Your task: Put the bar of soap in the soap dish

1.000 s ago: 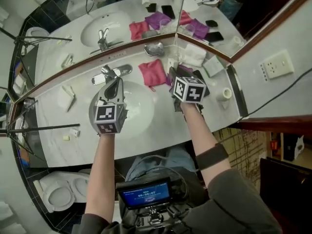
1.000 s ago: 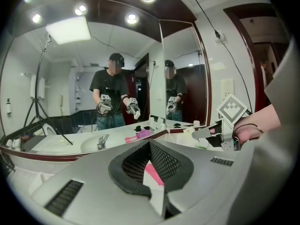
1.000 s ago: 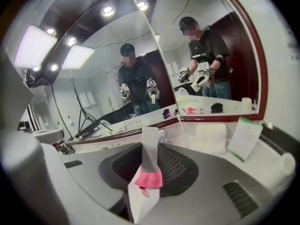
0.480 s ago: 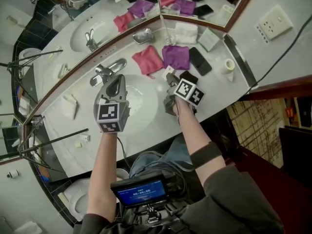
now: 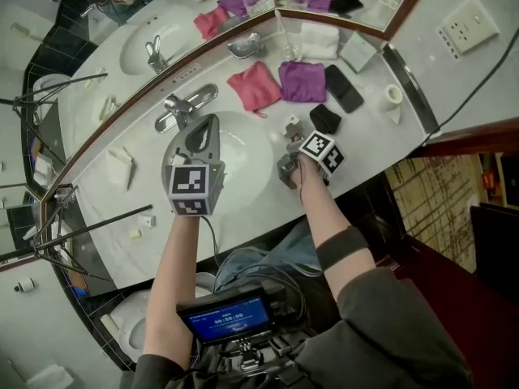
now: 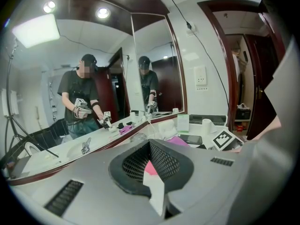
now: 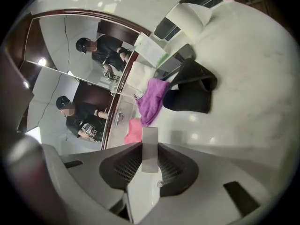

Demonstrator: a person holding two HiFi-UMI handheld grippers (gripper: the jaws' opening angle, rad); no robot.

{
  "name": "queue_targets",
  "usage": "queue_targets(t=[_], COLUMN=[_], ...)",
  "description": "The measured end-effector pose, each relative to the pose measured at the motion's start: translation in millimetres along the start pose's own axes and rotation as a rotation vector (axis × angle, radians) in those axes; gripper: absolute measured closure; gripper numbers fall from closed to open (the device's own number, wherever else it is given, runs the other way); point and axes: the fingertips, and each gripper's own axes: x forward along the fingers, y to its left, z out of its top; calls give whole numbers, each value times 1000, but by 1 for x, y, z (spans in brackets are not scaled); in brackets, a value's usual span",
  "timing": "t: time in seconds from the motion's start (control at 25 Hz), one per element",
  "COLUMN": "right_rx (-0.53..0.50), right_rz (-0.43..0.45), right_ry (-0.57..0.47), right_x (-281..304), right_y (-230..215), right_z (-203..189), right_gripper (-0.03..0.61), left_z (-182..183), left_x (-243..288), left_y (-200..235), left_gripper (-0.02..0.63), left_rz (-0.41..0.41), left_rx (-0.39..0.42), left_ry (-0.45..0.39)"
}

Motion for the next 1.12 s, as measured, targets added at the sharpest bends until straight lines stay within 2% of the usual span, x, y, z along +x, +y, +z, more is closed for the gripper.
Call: queue_targets(t=[0.12, 0.24, 0.32, 0.44, 0.64, 0.84, 0.96, 1.12], right_rx=[40, 84, 100, 103, 98, 72, 33, -57], right_rz=[-7, -61, -99, -120, -123, -84, -28, 27], right_ry=[5, 28, 42, 47, 50, 52, 51, 29], right_x=[4, 5, 3, -2, -12, -22, -31, -48], right_y=[-6, -18, -25, -30, -33, -25, -7, 22], right_z=[-6, -13, -15, -13, -10, -4, 2, 23], right_gripper=[455, 446, 407, 397, 393, 396, 409, 514], left_z=[-3, -7, -8, -7, 1, 8, 13, 24], left_x=[-4, -7, -8, -8, -7, -8, -11, -19], left_y=[3, 5, 5, 3, -3, -8, -10, -10], left_gripper=[611, 611, 611, 611, 611, 611, 611, 611], left_rz=[7, 12, 14, 13, 7, 2, 3, 19], left_rx=[-1, -7, -9, -10, -10, -14, -24, -62], left_ry=[1, 6, 8, 7, -7, -23, -38, -68])
